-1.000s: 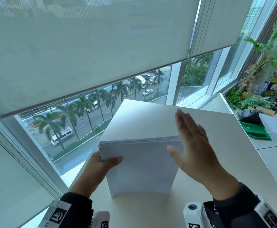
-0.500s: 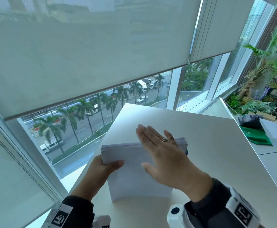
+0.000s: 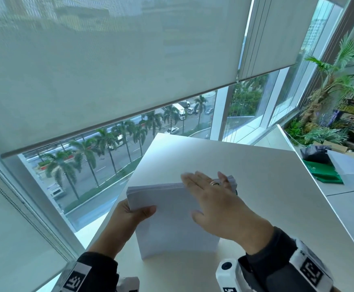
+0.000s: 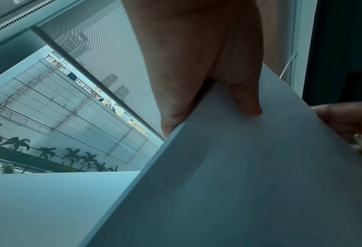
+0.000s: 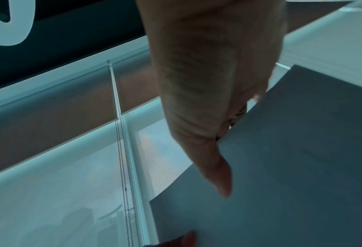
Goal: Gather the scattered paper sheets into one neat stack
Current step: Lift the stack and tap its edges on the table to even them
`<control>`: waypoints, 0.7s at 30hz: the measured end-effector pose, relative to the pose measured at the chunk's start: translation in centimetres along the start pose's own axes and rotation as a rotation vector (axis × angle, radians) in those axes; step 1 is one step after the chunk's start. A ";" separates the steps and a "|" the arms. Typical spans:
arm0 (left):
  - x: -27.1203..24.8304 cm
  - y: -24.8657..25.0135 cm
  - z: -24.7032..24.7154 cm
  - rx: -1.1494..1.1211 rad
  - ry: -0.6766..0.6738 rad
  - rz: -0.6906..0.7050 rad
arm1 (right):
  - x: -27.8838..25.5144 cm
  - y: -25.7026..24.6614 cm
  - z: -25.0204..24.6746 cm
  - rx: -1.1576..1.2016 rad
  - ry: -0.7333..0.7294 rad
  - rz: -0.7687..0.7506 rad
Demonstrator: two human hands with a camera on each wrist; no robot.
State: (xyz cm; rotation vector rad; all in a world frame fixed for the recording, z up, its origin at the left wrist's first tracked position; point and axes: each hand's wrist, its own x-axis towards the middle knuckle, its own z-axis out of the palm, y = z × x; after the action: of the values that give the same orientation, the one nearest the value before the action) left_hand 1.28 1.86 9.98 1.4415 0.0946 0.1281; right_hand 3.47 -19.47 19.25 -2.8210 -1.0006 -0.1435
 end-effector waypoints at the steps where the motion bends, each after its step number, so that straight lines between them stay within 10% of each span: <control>1: 0.0 0.1 0.0 0.001 -0.001 0.001 | -0.3 0.4 -0.1 0.002 -0.024 0.001; 8: 0.1 0.0 0.0 0.012 -0.009 0.004 | -2.8 4.1 0.1 0.122 0.093 0.252; 16: 0.3 -0.4 -0.2 0.009 -0.005 -0.019 | -3.4 7.3 4.8 1.326 0.686 0.594; 21: 0.2 -0.3 -0.4 0.019 -0.016 -0.004 | -3.4 6.4 6.9 1.449 0.207 0.347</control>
State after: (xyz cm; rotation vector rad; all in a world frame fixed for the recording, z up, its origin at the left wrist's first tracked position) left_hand 1.46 2.24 9.66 1.4606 0.0859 0.1123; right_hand 5.20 -25.32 11.36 -1.5229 -0.2657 0.2386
